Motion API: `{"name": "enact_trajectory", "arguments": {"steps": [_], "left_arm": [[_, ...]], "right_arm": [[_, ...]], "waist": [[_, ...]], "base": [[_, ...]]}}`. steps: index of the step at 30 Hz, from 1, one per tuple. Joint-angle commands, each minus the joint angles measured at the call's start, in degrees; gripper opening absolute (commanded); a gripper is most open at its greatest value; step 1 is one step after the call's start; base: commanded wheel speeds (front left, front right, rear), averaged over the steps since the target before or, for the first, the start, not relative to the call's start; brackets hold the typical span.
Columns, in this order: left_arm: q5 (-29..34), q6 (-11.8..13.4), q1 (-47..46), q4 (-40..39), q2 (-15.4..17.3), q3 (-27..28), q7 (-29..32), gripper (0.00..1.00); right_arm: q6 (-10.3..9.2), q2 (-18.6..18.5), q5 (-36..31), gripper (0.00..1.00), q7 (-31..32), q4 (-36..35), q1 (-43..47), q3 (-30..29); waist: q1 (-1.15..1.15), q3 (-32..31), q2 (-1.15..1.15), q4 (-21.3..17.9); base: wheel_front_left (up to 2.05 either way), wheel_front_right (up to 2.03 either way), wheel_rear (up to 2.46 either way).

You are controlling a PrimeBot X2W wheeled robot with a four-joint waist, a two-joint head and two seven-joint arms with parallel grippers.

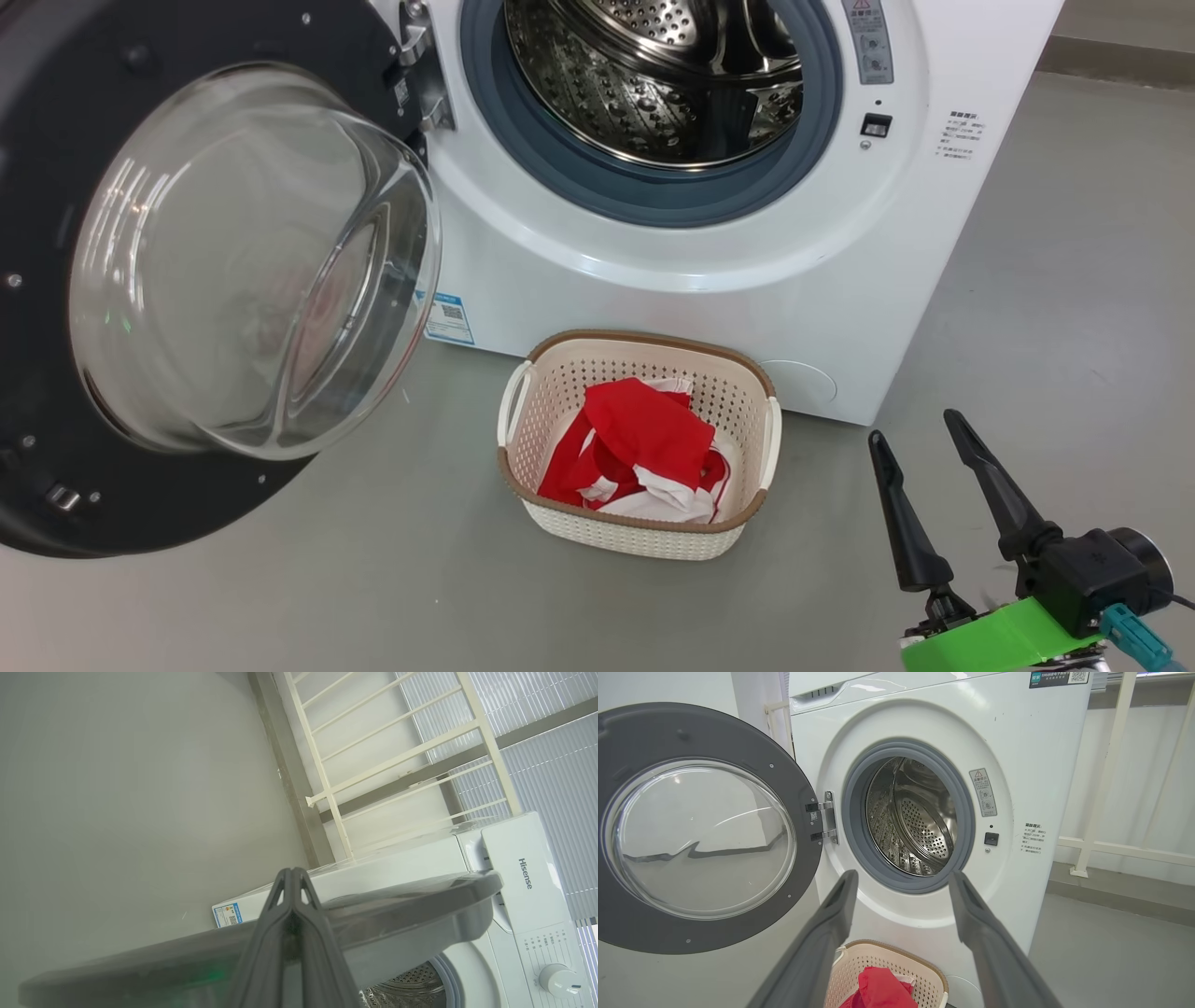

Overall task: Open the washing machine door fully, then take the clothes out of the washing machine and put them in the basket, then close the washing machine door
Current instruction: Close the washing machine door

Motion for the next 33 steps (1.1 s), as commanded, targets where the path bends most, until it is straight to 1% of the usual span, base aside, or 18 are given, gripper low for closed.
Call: {"name": "enact_trajectory", "arguments": {"steps": [1, 8, 17, 21, 27, 33], "left_arm": [[-0.42, -0.2, -1.17, -0.88, 4.05, 0.55, 0.79, 0.0], [-2.37, -1.72, -0.4, -0.66, 2.97, 0.43, 4.58, 0.0], [-4.79, -2.68, 0.9, -2.47, 0.45, 0.55, 8.2, 0.0], [-5.71, -3.13, 1.66, -3.57, -1.06, 0.49, 9.28, 0.0], [-7.47, -4.04, 3.71, -6.87, -4.33, 0.3, 11.28, 0.0], [-9.01, -3.84, 5.7, -10.92, -7.16, 0.52, 12.53, 0.0]], "right_arm": [[0.35, -0.67, 0.41, 1.0, -0.15, -1.54, -0.99, 1.28], [0.35, -0.67, 0.67, 1.0, -0.19, -1.48, -0.92, 1.15], [0.35, -0.67, 0.86, 1.0, -0.26, -1.23, -1.03, 1.29], [0.35, -0.67, 0.89, 1.0, -0.28, -1.24, -1.22, 1.31], [0.35, -0.67, 1.29, 1.0, -0.33, -1.26, -1.32, 1.03], [0.35, -0.67, 1.66, 1.0, -0.36, -1.26, -1.62, 0.84]], "waist": [[0.0, -0.06, 0.0, -0.11], [0.0, -0.02, 0.0, 0.44], [0.0, -0.21, 0.0, 1.4], [0.0, -0.12, 0.0, 1.57], [0.0, 0.22, 0.0, 1.82], [0.0, 0.27, 0.0, 2.01]], "base": [[0.0, 0.0, 0.0], [0.0, 0.0, 0.0], [0.0, 0.0, 0.0], [0.0, 0.0, 0.0], [0.0, 0.0, 0.0], [0.0, 0.0, 0.0]]}}
